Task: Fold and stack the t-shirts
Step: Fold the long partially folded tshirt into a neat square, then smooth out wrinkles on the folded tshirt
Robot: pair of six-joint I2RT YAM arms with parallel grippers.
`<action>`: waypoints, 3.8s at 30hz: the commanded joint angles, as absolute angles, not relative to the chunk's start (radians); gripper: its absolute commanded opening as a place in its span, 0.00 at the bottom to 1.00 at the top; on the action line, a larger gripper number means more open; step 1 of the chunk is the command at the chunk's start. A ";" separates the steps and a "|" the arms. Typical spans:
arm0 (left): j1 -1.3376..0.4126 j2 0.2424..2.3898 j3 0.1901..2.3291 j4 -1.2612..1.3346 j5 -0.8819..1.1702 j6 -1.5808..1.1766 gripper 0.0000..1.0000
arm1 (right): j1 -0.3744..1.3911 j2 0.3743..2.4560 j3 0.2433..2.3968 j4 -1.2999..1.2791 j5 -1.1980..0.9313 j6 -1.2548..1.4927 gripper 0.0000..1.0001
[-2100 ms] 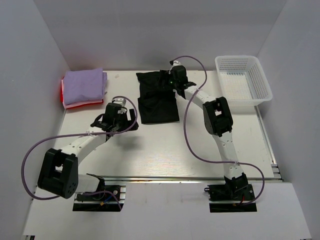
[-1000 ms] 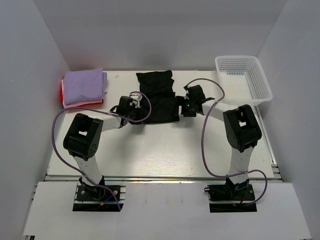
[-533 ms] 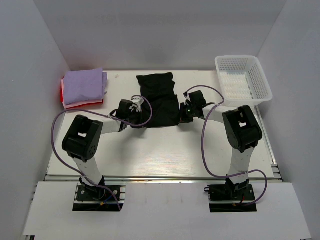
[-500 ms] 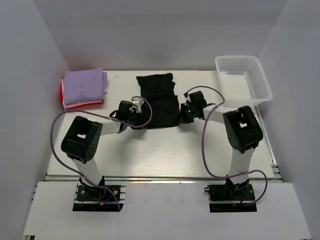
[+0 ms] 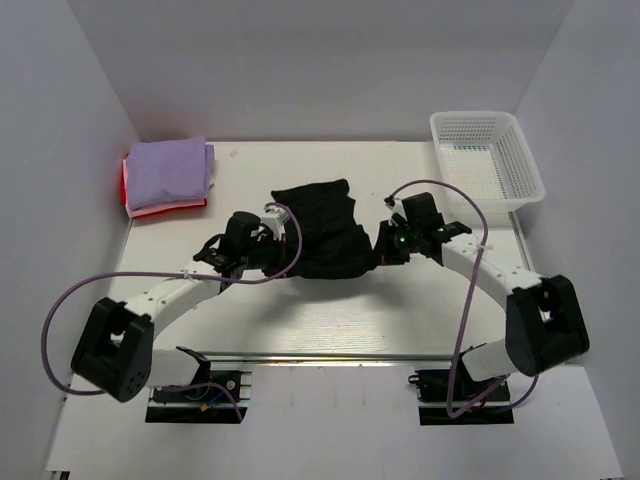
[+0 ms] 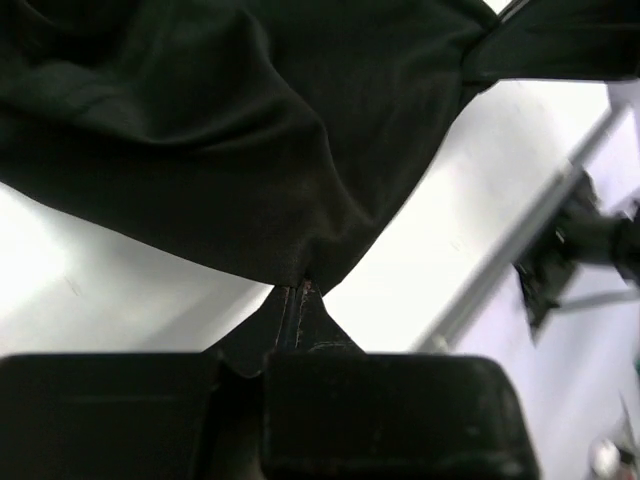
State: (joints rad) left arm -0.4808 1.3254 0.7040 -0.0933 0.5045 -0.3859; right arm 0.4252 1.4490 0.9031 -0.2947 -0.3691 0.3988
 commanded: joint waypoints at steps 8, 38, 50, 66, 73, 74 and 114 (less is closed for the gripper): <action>-0.500 1.157 0.801 -0.382 0.716 -0.405 0.00 | 0.420 1.227 1.022 -0.679 -0.429 0.287 0.00; -0.482 1.299 0.695 0.198 0.872 -0.584 0.00 | 0.364 1.209 1.012 -0.534 -0.394 0.342 0.00; -0.434 1.328 0.778 0.063 0.627 -0.520 0.00 | 0.342 1.357 1.124 -0.469 -0.371 0.341 0.00; -0.304 1.549 0.939 0.116 0.554 -0.502 0.00 | 0.285 1.722 1.426 -0.437 -0.429 0.316 0.00; -0.249 1.658 1.009 0.172 0.617 -0.502 0.00 | 0.273 1.893 1.604 -0.428 -0.531 0.310 0.00; -0.239 1.698 1.018 0.184 0.630 -0.502 0.00 | 0.273 1.905 1.617 -0.434 -0.537 0.302 0.00; -0.348 2.103 1.286 0.190 0.715 -0.442 1.00 | 0.293 2.226 1.576 -0.057 -0.623 0.389 0.90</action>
